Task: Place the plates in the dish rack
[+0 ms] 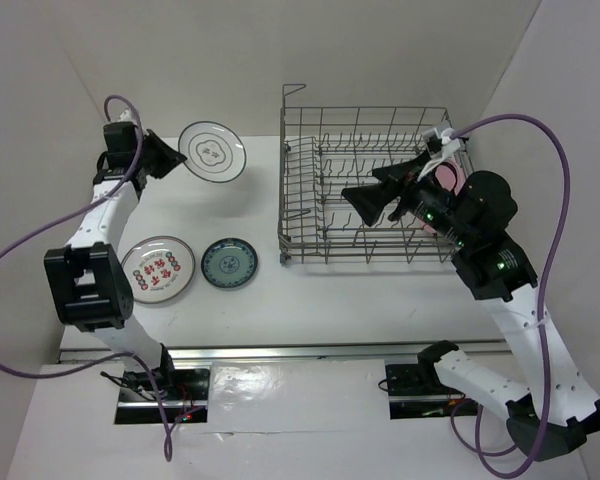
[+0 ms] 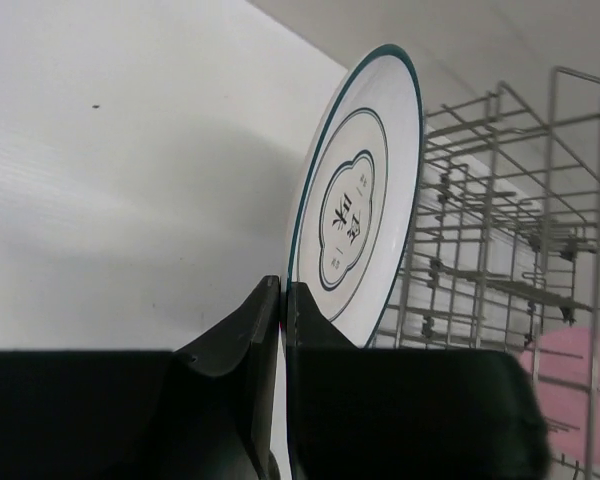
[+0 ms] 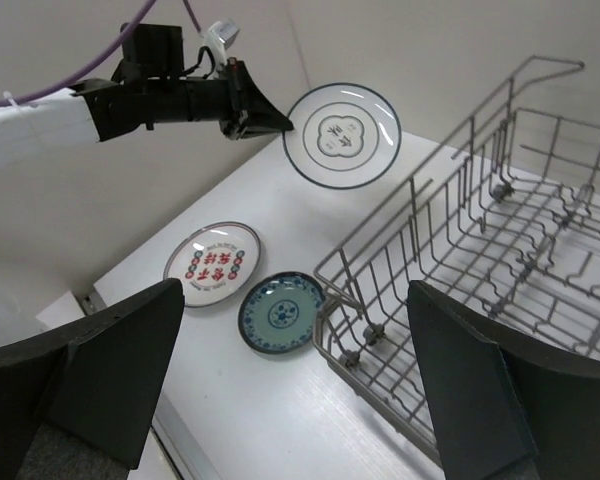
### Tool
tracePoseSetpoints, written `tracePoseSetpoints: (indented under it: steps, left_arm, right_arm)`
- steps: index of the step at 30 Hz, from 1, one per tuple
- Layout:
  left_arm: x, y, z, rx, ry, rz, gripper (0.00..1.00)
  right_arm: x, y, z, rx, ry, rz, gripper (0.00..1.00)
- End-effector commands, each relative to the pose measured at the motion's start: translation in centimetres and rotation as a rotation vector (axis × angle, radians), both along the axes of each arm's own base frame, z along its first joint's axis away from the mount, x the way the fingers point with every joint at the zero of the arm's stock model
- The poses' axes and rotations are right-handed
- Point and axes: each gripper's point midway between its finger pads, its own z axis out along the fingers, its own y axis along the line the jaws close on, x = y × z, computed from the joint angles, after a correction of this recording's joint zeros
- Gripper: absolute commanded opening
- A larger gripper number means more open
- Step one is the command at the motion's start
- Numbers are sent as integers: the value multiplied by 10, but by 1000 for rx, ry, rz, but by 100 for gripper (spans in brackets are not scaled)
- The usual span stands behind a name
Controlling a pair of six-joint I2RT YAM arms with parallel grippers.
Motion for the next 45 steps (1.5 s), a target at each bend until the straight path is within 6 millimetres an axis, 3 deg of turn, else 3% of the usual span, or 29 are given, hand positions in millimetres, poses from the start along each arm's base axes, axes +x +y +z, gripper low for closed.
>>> tracePoseSetpoints:
  steps: [1,2,6,9,12,13,14,17,22,24,34,35,38,45]
  left_arm:
    - [-30,-20,85,49,-229,-135,0]
    - [-41,-21,82,58,-226,-139,0]
    - [-83,-41,130,81,-384,-230,0]
    - [-111,-51,160,95,-472,-266,0]
    - [-130,-58,178,83,-539,-288,0]
    - [-141,-62,192,92,-582,-306,0]
    - [-146,-65,195,80,-593,-317,0]
    - [-161,-81,210,47,-659,-404,0]
    - [-176,-101,209,-40,-699,-540,0]
    - [-185,-106,221,-33,-763,-580,0]
    - [-208,-131,226,-101,-820,-723,0]
    - [-209,-132,226,-96,-826,-734,0]
    - [-211,-134,227,-96,-825,-731,0]
    - [-212,-136,228,-99,-832,-731,0]
  right_arm:
    - [-11,16,29,39,-156,118,99]
    - [-16,20,36,53,-178,150,99]
    - [-15,37,45,44,-230,259,88]
    - [5,44,51,31,-242,241,93]
    - [26,46,45,-13,-240,204,93]
    - [28,46,51,-21,-264,201,94]
    - [35,49,43,-40,-250,201,94]
    - [38,53,48,-75,-296,224,94]
    - [52,68,33,-100,-276,270,94]
    - [55,71,30,-99,-280,281,94]
    - [73,87,22,-104,-268,330,94]
    - [69,88,29,-87,-279,344,94]
    - [65,100,26,-71,-274,398,94]
    - [58,108,32,-28,-283,444,94]
